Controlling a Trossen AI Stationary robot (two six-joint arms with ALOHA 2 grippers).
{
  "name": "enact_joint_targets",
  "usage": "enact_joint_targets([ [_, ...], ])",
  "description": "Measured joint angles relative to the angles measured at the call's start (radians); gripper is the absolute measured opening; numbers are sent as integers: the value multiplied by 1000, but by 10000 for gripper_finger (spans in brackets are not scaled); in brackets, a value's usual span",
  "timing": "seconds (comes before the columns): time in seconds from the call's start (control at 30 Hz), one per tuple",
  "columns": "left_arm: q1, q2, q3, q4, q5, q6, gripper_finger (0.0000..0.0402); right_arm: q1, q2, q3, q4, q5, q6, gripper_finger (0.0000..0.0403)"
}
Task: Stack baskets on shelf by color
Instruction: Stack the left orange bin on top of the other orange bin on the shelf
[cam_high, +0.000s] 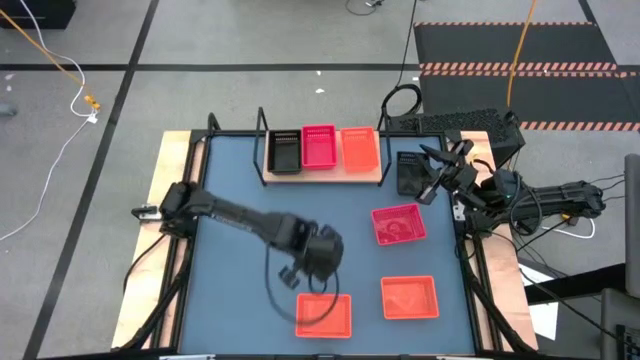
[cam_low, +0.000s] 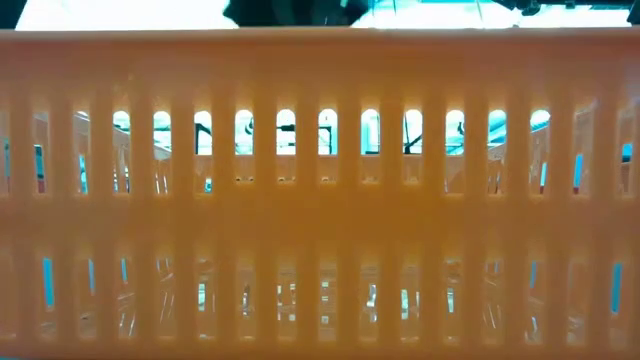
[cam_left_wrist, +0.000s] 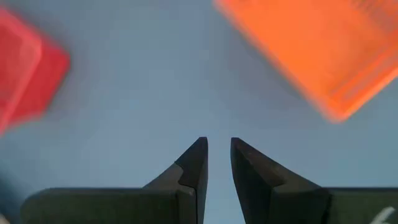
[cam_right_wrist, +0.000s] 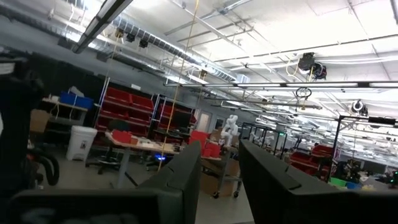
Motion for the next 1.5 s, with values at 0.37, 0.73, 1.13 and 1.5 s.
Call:
enact_joint_targets([
  [0.37,-242,38,0,190,-171,-136,85,8,3,-1,-151,-11,235,105],
  [0.73,-346,81,0,28,-212,-129,186,151,21,-1,-243,-82,198,105],
  [1.13,-364,130,-94,41,-241,34,223,226,19,-1,-182,-79,73,105],
  [1.5,-338,130,-153,141,-256,59,74,225,19,-1,-181,-78,94,105],
])
